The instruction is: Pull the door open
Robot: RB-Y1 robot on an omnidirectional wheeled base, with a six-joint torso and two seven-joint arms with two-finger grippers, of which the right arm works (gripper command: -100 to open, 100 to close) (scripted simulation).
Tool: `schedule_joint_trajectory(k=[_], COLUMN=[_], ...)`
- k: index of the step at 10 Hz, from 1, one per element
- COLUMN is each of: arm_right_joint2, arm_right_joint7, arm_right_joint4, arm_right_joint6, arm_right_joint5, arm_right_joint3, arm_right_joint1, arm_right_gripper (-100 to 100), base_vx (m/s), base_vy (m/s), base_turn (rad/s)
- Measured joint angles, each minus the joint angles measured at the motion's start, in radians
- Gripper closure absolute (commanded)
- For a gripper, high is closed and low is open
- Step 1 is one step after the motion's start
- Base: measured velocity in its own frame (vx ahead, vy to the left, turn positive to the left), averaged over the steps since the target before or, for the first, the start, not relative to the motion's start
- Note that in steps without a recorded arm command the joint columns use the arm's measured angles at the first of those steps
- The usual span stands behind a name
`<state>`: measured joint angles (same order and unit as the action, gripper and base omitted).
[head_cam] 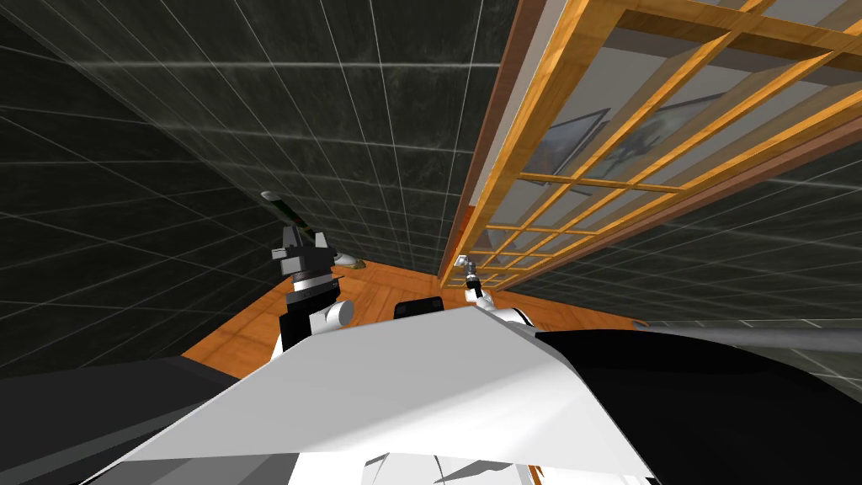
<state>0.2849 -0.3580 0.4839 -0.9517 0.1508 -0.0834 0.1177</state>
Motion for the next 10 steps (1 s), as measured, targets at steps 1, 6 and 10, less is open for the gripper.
schedule_joint_trajectory(k=[1,6,10], arm_right_joint2=[-0.001,-0.023,-0.036], arm_right_joint7=[-0.025,-0.135,-0.241], arm_right_joint4=[0.036,-0.001,0.001], arm_right_joint6=[0.014,0.008,0.013], arm_right_joint5=[0.009,0.035,0.072], arm_right_joint3=[0.0,0.02,0.03], arm_right_joint1=[-0.015,0.007,0.014], arm_right_gripper=[-100,-100,-100], base_vx=[-0.059,-0.05,-0.056], base_vy=[0.006,0.001,-0.011], base_turn=[0.044,0.048,0.037])
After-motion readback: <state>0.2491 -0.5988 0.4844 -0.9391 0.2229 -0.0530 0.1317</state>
